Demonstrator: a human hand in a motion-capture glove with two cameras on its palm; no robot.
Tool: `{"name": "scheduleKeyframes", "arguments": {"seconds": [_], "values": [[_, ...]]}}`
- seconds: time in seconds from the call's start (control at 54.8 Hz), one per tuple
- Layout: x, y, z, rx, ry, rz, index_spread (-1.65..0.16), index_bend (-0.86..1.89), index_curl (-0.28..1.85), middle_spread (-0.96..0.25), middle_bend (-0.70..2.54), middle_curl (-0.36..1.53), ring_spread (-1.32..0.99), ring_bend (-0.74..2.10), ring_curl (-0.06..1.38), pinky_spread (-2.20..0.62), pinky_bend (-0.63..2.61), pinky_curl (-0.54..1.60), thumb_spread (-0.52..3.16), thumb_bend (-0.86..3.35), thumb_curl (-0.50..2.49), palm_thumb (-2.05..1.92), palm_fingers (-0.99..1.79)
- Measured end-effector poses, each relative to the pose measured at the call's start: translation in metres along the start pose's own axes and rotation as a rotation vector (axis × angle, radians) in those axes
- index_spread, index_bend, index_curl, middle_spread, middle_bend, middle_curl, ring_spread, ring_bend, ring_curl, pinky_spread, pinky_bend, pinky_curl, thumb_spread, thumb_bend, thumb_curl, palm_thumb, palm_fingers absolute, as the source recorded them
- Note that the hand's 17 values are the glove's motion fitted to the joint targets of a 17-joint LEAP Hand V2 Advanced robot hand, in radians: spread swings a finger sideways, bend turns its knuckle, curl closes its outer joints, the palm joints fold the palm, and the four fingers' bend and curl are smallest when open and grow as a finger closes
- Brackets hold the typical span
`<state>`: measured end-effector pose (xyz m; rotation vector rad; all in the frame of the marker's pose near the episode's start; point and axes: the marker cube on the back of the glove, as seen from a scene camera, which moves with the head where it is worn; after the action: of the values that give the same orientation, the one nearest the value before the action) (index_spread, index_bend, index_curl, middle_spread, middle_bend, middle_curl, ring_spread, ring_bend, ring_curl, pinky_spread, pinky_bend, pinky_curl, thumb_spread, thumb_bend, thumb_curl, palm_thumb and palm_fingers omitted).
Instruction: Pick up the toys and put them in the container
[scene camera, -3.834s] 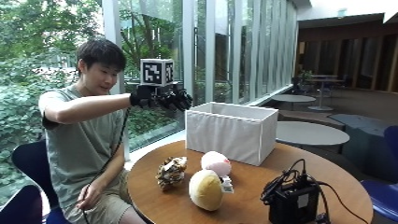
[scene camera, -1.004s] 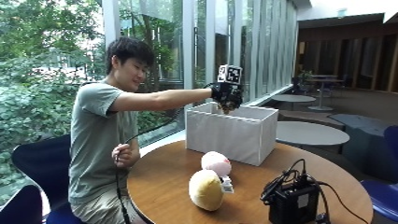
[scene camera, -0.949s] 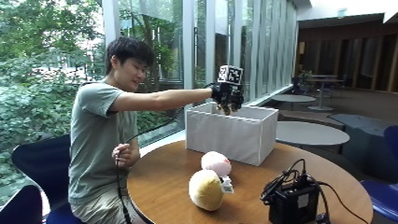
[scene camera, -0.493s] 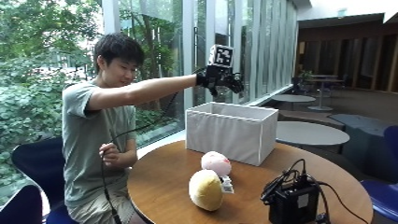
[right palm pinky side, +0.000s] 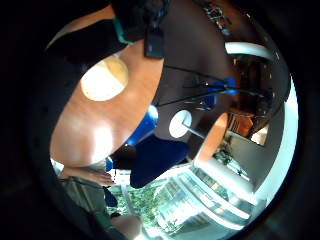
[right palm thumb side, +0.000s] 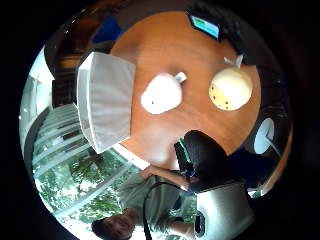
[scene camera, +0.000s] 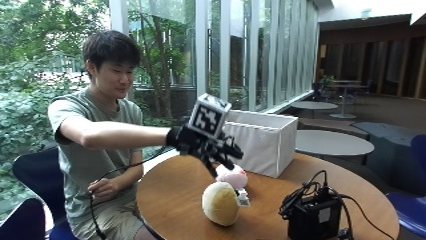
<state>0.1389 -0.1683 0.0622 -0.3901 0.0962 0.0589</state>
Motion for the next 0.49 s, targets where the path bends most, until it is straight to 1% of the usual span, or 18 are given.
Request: {"name": "scheduleKeyframes", "arguments": {"seconds": [0.018, 0.037, 0.073, 0.11, 0.164, 0.201, 0.256, 0.329, 0.365, 0.402, 0.42, 0.493], "values": [[0.003, -0.008, 0.009, -0.006, -0.051, 0.079, -0.24, 0.12, 0.26, -0.07, 0.06, 0.45, -0.09, 0.44, 0.38, 0.01, 1.08, 0.37, 1.29, -0.01, 0.46, 0.21, -0.27], [0.005, -0.014, 0.018, -0.014, -0.078, 0.127, -0.24, 0.11, 0.26, -0.07, 0.06, 0.44, -0.09, 0.43, 0.38, 0.01, 1.09, 0.37, 1.29, -0.01, 0.45, 0.21, -0.27], [0.009, -0.022, 0.036, -0.03, -0.089, 0.156, -0.25, 0.11, 0.25, -0.08, 0.04, 0.41, -0.07, 0.39, 0.37, 0.02, 1.12, 0.38, 1.29, -0.01, 0.45, 0.22, -0.31], [0.007, -0.027, 0.059, -0.051, -0.068, 0.139, -0.26, 0.11, 0.25, -0.07, 0.04, 0.38, -0.05, 0.36, 0.36, 0.02, 1.14, 0.39, 1.29, -0.01, 0.44, 0.23, -0.32], [-0.013, -0.03, 0.112, -0.088, -0.003, 0.046, -0.26, 0.11, 0.25, -0.06, 0.03, 0.34, -0.03, 0.32, 0.35, 0.03, 1.16, 0.39, 1.29, -0.01, 0.43, 0.23, -0.33], [-0.019, -0.035, 0.136, -0.079, 0.01, 0.003, -0.27, 0.11, 0.24, -0.05, 0.03, 0.32, -0.01, 0.28, 0.34, 0.03, 1.18, 0.4, 1.29, 0.0, 0.43, 0.25, -0.33], [-0.016, -0.044, 0.147, -0.024, -0.017, -0.004, -0.27, 0.1, 0.24, -0.04, 0.03, 0.29, 0.01, 0.25, 0.33, 0.04, 1.22, 0.4, 1.28, -0.01, 0.42, 0.25, -0.32], [-0.013, -0.051, 0.151, 0.03, -0.031, -0.002, -0.28, 0.13, 0.24, -0.03, 0.05, 0.26, 0.02, 0.24, 0.33, 0.02, 1.27, 0.41, 1.27, -0.01, 0.42, 0.27, -0.21], [-0.013, -0.055, 0.153, 0.066, -0.035, -0.001, -0.28, 0.15, 0.25, -0.03, 0.06, 0.24, 0.02, 0.29, 0.34, 0.01, 1.27, 0.41, 1.26, -0.01, 0.42, 0.28, -0.12], [-0.013, -0.06, 0.155, 0.114, -0.039, -0.007, -0.28, 0.15, 0.25, -0.03, 0.08, 0.23, 0.02, 0.34, 0.35, -0.01, 1.27, 0.41, 1.25, 0.0, 0.42, 0.29, -0.09], [-0.013, -0.061, 0.155, 0.137, -0.041, -0.011, -0.28, 0.18, 0.26, -0.04, 0.08, 0.23, 0.01, 0.41, 0.37, -0.03, 1.25, 0.4, 1.26, 0.01, 0.42, 0.33, 0.0], [-0.012, -0.066, 0.157, 0.208, -0.072, -0.016, -0.29, 0.21, 0.28, -0.09, 0.15, 0.22, -0.03, 0.55, 0.39, -0.11, 1.2, 0.37, 1.28, 0.05, 0.44, 0.4, 0.19]]}}
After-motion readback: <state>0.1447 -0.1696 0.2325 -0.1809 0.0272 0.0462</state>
